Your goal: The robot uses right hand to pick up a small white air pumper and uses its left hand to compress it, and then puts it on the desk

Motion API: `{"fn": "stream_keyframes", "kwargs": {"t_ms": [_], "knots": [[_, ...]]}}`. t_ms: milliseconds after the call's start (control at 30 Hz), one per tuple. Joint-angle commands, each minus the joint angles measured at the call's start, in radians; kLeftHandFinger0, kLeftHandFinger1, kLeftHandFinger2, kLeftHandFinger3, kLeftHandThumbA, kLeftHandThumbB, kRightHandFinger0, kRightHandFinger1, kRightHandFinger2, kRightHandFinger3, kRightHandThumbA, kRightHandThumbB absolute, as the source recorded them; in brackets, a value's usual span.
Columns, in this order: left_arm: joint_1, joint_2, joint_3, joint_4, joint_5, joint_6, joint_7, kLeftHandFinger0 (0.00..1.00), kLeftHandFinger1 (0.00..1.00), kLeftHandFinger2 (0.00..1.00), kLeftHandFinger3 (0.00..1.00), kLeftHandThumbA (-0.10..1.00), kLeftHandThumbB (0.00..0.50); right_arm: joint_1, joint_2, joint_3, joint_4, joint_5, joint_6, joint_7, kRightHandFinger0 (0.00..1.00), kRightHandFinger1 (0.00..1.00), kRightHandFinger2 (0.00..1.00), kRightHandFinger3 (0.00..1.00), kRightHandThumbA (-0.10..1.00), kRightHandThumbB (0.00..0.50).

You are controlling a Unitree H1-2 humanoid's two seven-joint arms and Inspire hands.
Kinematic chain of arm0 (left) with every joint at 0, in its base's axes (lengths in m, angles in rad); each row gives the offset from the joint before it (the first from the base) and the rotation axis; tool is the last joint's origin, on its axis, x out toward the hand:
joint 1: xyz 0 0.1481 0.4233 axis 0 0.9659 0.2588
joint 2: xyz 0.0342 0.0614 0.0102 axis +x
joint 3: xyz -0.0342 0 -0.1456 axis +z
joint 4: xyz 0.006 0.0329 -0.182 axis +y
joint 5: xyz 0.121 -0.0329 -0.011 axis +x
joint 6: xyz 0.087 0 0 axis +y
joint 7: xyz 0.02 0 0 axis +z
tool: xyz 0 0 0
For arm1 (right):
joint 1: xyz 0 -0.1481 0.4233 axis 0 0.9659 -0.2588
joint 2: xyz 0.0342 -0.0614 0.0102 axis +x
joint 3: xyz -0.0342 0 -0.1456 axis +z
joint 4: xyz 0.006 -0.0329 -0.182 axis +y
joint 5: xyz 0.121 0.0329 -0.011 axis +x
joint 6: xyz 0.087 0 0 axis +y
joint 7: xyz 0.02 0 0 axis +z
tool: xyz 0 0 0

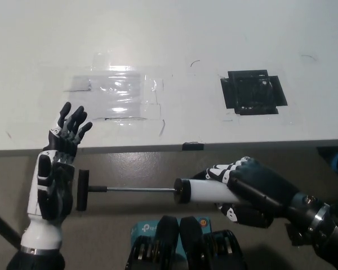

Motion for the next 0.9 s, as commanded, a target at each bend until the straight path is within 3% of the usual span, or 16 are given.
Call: {"fn": "stream_keyframes", "kwargs": {"t_ms": [0,133,200,500,567,667,700,767,867], "knots": [[0.000,0.002,-0.010,-0.055,-0.044,0.023,-0.015,1.00,1.00,1.00,1.00,1.00,0.305,-0.026,0.009,-0.019,-0.030,-0.021,0.018,0.026,0.01,0.41,0.73,0.79,-0.10,0.191],[-0.002,-0.003,-0.024,-0.062,-0.044,0.022,-0.016,1.00,1.00,1.00,1.00,1.00,0.325,-0.030,0.019,-0.019,-0.027,-0.020,0.008,0.026,0.01,0.41,0.73,0.79,-0.10,0.202],[-0.006,-0.007,-0.039,-0.067,-0.041,0.024,-0.020,1.00,1.00,1.00,1.00,1.00,0.299,-0.031,0.025,-0.017,-0.018,-0.026,-0.010,0.017,0.00,0.40,0.72,0.78,-0.10,0.205],[-0.009,-0.037,-0.113,-0.074,0.038,0.026,-0.015,1.00,1.00,1.00,1.00,1.00,0.277,-0.052,0.074,0.016,0.008,-0.051,-0.044,0.019,0.00,0.41,0.72,0.77,-0.10,0.209],[-0.010,-0.046,-0.134,-0.071,0.062,0.022,-0.016,1.00,1.00,1.00,1.00,1.00,0.245,-0.062,0.092,0.035,0.004,-0.065,-0.039,0.032,0.00,0.42,0.72,0.77,-0.10,0.215],[-0.018,-0.070,-0.162,-0.062,0.110,0.039,-0.004,1.00,1.00,1.00,1.00,1.00,0.248,-0.074,0.105,0.058,-0.006,-0.078,-0.001,0.078,0.02,0.44,0.74,0.79,-0.10,0.219],[-0.020,-0.085,-0.175,-0.060,0.144,0.062,0.008,1.00,1.00,1.00,1.00,1.00,0.257,-0.079,0.110,0.069,-0.008,-0.084,0.003,0.090,0.05,0.46,0.76,0.80,-0.10,0.243],[-0.017,-0.104,-0.193,-0.069,0.205,0.106,0.022,1.00,1.00,1.00,1.00,1.00,0.270,-0.084,0.125,0.077,-0.001,-0.089,-0.001,0.084,0.03,0.42,0.69,0.72,-0.10,0.266],[-0.020,-0.118,-0.216,-0.071,0.270,0.144,0.026,1.00,1.00,1.00,1.00,1.00,0.265,-0.086,0.144,0.084,0.007,-0.112,0.006,0.078,0.03,0.39,0.65,0.65,-0.10,0.257]]}}
